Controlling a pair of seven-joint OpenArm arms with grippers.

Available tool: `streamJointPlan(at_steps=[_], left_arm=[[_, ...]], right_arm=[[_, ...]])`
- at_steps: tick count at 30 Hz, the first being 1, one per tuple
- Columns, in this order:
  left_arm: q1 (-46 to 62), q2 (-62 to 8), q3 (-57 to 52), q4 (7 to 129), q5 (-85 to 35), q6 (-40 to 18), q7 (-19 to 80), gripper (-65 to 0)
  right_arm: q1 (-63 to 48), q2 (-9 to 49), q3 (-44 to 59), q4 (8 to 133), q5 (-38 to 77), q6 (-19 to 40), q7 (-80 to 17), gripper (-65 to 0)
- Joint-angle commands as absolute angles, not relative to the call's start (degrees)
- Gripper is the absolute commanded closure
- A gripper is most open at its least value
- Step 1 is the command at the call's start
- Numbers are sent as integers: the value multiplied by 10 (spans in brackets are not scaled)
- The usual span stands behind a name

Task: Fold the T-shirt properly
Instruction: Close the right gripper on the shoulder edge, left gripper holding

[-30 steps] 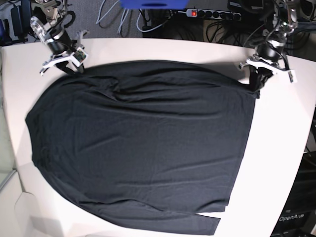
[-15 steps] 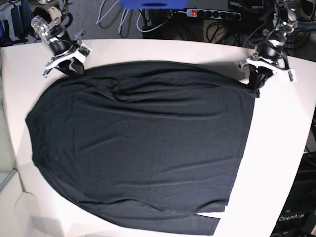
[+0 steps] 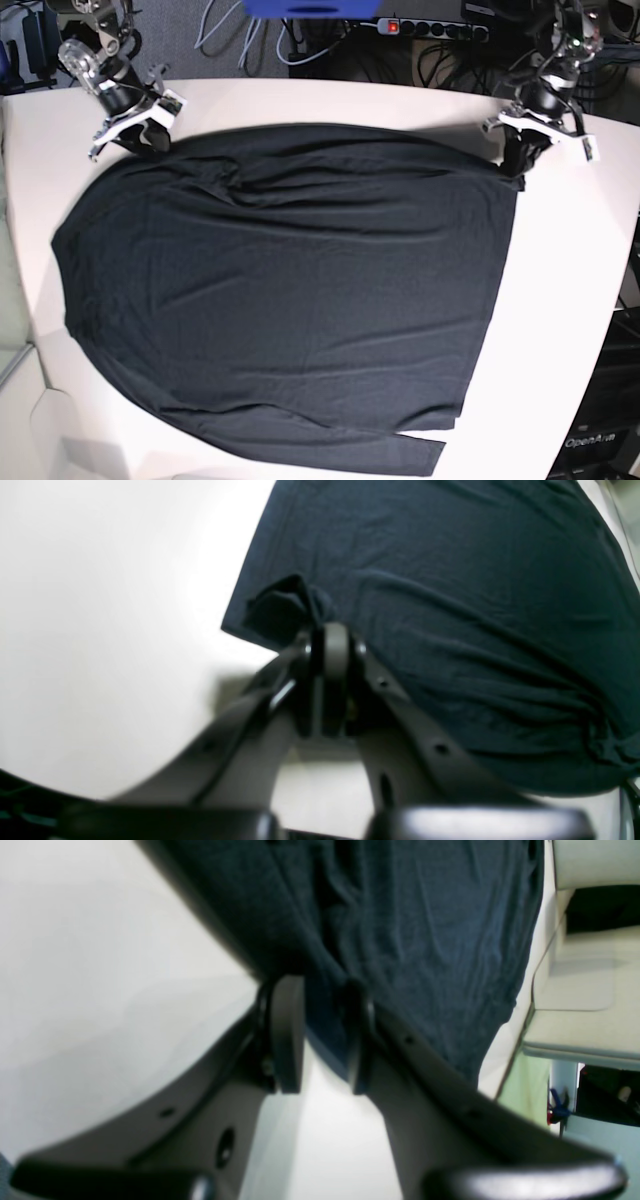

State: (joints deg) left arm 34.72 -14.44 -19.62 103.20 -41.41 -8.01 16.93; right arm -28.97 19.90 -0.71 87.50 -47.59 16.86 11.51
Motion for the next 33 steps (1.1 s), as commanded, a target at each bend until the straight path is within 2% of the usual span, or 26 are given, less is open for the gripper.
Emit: streamJointPlan(at_steps=[1,6,8,33], left_arm=[[350,-150,-199,1042,-416,-86,156,0],[354,-150,-199,1043,-416,-86,156,0],[354,-150,-199,1043,-416,-86,156,0],[347,-150,-200,1065,-416,-86,156,0]], right_arm=[[-308,203,-14,857,-504,267,50,-149],[-308,207,-13,857,-505,267,44,-22],[-308,207,-11,857,-505,267,40,0],[-304,197,22,989,-503,265,25,-6]])
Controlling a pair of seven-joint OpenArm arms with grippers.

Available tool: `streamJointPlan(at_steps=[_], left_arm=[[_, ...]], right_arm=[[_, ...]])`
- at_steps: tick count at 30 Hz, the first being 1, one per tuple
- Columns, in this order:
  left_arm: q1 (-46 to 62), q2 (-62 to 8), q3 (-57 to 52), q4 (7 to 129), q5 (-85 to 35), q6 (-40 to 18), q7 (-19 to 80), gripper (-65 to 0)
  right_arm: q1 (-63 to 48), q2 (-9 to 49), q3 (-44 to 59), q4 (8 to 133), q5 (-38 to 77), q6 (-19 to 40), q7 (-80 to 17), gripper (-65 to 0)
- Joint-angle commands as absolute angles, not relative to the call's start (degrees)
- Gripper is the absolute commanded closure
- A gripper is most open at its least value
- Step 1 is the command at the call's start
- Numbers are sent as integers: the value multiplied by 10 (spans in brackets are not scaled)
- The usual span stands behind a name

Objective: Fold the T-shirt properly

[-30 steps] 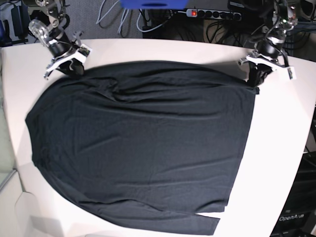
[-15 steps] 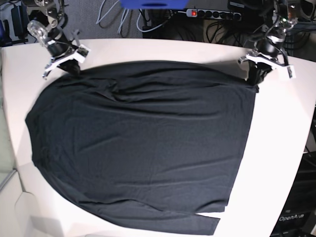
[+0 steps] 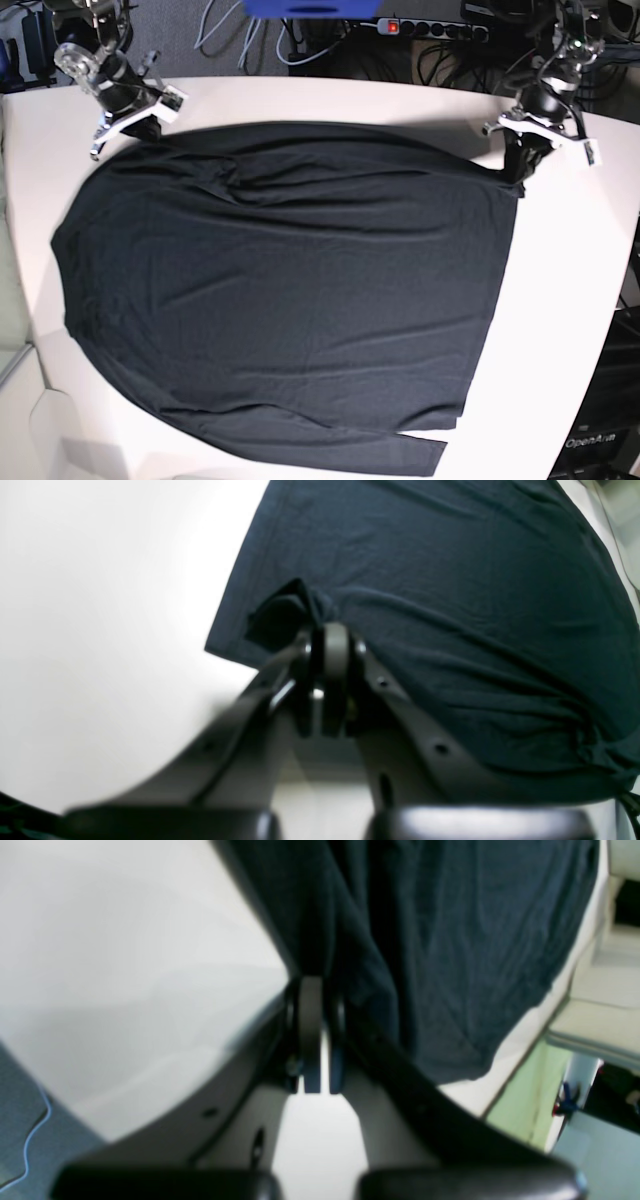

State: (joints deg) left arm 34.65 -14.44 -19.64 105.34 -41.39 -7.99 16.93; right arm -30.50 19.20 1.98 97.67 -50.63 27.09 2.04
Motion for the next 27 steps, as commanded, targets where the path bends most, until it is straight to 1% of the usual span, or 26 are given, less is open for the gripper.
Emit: streamJointPlan(at_steps=[1,6,18,20,24,27], left_arm=[[343,-150,-200,1065,-416,-86,156,0],[336,-150,-200,1064,-416,-86,157,0],[308,-150,-200,1062,-416,-86,158,0],[297,-150,-207,1061,-416,-85,176,0],[263,-131,-249,1063,-416,-85,239,0],[242,-112,-298,1064,-416,-91,294,0]], right_arm=[[-298,196,22,994,-503,265,25,-6],[-274,181,34,1004,-503,267,26,-6],[-233,182,34,1009,-503,268,25,-6],[-223,182,34,1007,-503,272,24,-6],[-204,167,39,1007,-503,331,23,-6],[-205,151,52,1009,-504,339,27,-7]])
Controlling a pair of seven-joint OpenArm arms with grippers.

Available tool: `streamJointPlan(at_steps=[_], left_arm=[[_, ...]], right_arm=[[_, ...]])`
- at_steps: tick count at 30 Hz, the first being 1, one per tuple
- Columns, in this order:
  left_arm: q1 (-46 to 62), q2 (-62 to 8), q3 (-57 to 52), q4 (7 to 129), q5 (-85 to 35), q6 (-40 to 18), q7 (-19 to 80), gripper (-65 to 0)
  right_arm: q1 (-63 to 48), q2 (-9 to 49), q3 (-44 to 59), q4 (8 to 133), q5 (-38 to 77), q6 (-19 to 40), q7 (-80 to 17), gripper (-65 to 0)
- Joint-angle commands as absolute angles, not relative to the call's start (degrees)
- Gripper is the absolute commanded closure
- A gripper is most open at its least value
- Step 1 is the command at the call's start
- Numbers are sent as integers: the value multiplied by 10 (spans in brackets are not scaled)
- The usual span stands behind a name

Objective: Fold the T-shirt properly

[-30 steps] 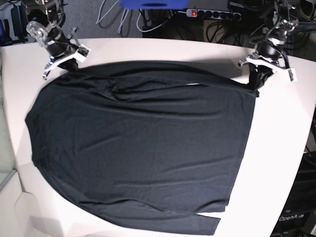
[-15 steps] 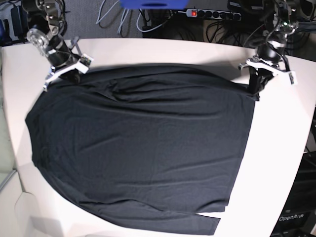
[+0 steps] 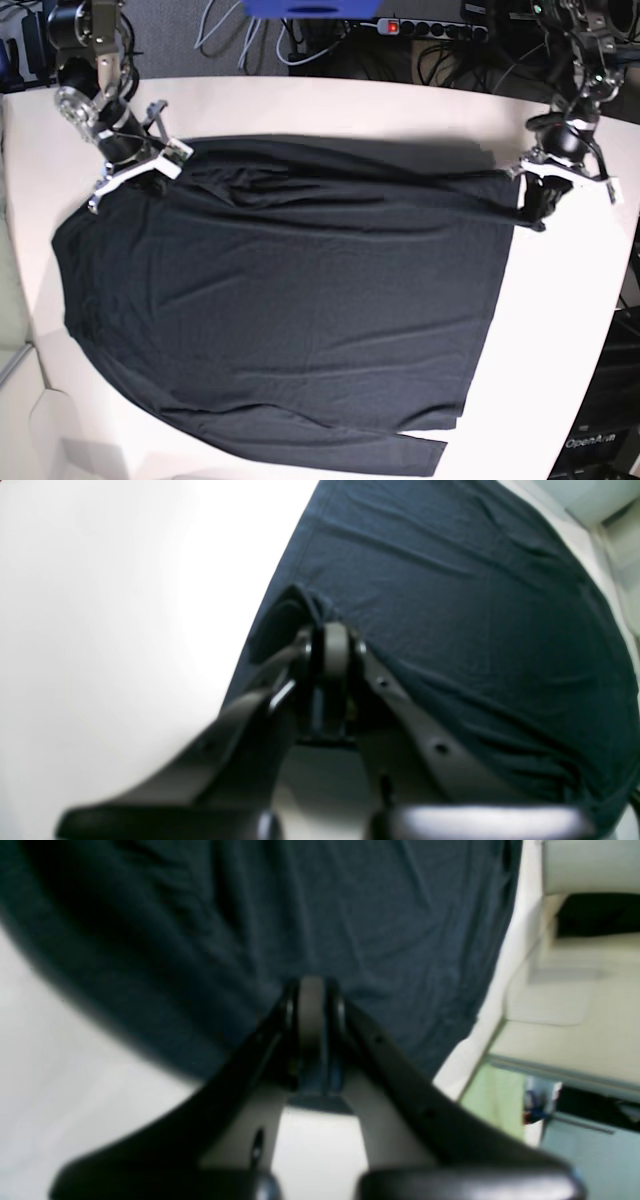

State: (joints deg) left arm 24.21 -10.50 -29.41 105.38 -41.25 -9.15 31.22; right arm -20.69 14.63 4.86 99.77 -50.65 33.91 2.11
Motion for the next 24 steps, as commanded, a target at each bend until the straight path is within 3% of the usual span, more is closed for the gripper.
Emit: streamJointPlan(at_steps=[1,10,17,24], left_arm=[[236,-107,-309,1064,-415,-91,310,0],[219,-102,-326,1064,-415,-92,345,0],[223,-102,-325,1064,-415,-92,347,0],[233,-102,-325,1062,-415,-92,347,0]], right_arm=[[-208,145,53,1010,-504,339,27,-7],[-223,143,53,1008,-505,339,24,-12],[-222,145,53,1007,-505,339,24,-81],[-219,148,53,1006,-505,340,27,-85]])
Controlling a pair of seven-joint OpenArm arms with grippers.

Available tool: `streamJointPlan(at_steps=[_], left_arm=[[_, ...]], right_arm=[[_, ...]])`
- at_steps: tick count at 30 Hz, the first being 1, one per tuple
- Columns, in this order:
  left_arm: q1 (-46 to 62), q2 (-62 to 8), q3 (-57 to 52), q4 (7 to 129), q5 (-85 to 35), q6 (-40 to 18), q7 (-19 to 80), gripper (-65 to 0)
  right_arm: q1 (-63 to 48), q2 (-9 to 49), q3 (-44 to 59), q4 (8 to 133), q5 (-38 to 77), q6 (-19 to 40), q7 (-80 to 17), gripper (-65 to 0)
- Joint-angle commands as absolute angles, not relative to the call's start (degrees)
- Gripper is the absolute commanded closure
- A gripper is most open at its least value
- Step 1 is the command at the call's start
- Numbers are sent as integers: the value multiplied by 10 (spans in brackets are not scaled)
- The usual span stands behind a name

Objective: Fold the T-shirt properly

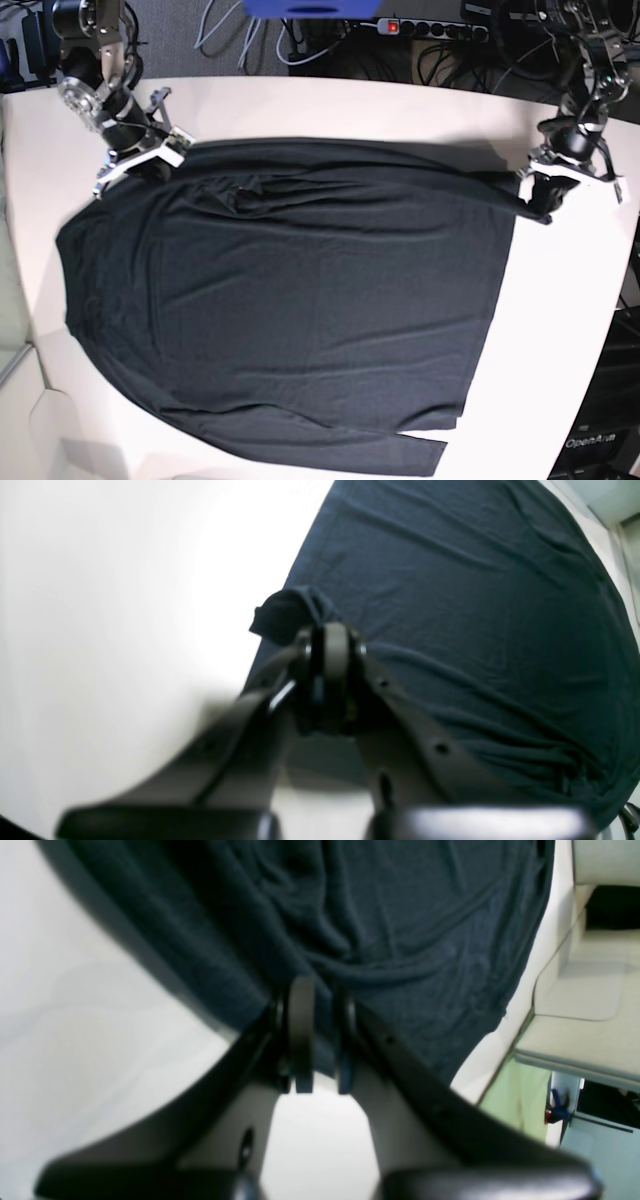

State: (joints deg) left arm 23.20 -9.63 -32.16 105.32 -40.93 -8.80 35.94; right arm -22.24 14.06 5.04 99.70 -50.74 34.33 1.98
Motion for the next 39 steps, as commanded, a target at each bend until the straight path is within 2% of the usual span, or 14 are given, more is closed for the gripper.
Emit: streamJointPlan(at_steps=[1,20,23,29,31,39], left_arm=[[233,-101,-325,1062,-415,-92,347,0],[237,-80,-324,1063,-412,-92,347,0],[237,-73,-324,1064,-410,-92,347,0],[237,-71,-324,1064,-410,-92,348,0],[237,-71,-324,1064,-410,-92,348,0],[237,-70,-324,1064,-415,-92,348,0]], right_arm=[[-219,153,52,1006,-505,340,28,-85],[-201,162,42,968,-505,340,45,-88],[-199,162,44,968,-505,340,45,-135],[-192,162,41,968,-504,340,46,-293],[-191,162,39,968,-504,340,53,-310],[-191,164,37,939,-510,340,102,-310]])
